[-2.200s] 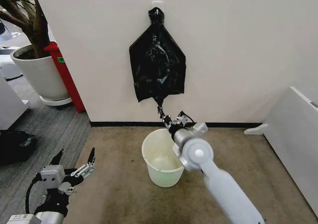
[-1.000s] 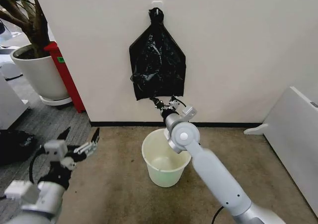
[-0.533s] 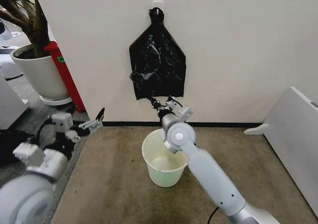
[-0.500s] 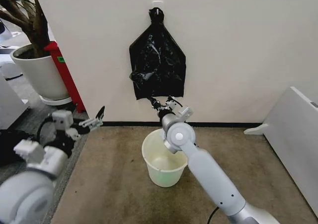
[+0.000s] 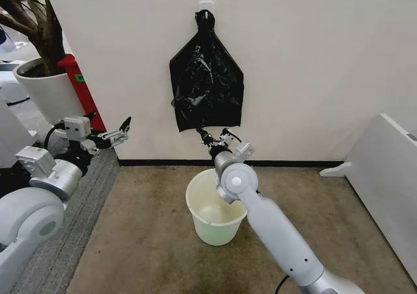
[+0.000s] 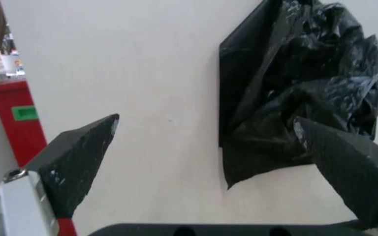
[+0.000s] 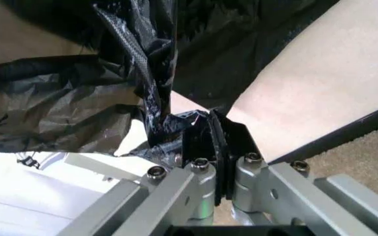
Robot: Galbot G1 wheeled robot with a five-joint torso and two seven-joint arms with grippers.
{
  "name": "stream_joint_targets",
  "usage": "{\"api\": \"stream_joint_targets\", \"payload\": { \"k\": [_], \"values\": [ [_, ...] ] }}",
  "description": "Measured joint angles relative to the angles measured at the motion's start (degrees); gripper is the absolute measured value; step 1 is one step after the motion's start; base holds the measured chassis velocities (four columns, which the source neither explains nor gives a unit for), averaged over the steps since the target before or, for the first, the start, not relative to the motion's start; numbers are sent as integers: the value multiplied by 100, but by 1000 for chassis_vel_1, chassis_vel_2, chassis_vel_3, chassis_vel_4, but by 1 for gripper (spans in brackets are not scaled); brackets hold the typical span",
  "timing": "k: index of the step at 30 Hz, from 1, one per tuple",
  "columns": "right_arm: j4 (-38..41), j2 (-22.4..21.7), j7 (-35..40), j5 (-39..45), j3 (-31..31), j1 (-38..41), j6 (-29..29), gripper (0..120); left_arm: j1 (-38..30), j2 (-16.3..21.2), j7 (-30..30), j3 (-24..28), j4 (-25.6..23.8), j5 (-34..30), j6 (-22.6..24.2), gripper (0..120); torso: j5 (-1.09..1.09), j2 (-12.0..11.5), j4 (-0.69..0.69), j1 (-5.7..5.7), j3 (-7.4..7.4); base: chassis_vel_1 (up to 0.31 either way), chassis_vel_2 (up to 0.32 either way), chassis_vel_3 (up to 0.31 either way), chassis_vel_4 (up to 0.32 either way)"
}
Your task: Place the garbage bag over the trash bin.
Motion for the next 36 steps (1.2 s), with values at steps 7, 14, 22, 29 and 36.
{"api": "stream_joint_targets", "payload": {
  "k": [7,14,22,29,36],
  "values": [
    [17,1,0,0,7,-1,1,0,-1092,-75,-36,898,318,-4,115,100,-2,0,-3,0,0,0,0,0,0],
    [17,34,0,4,1,17,3,0,-2103,-142,-73,1725,614,-8,226,100,-2,0,-2,0,0,0,0,0,0],
    [24,-12,0,24,24,18,5,0,-2924,-152,-92,2320,802,-29,313,100,-5,0,-1,0,0,0,0,0,0],
    [23,-16,1,44,32,36,5,0,-4021,-114,-122,3248,1068,-57,457,100,-2,0,-2,0,0,0,0,0,0],
    [-14,-9,1,62,22,80,0,0,-4911,-100,-86,3936,1297,-94,584,100,-1,0,-4,0,0,0,0,0,0]
  ]
}}
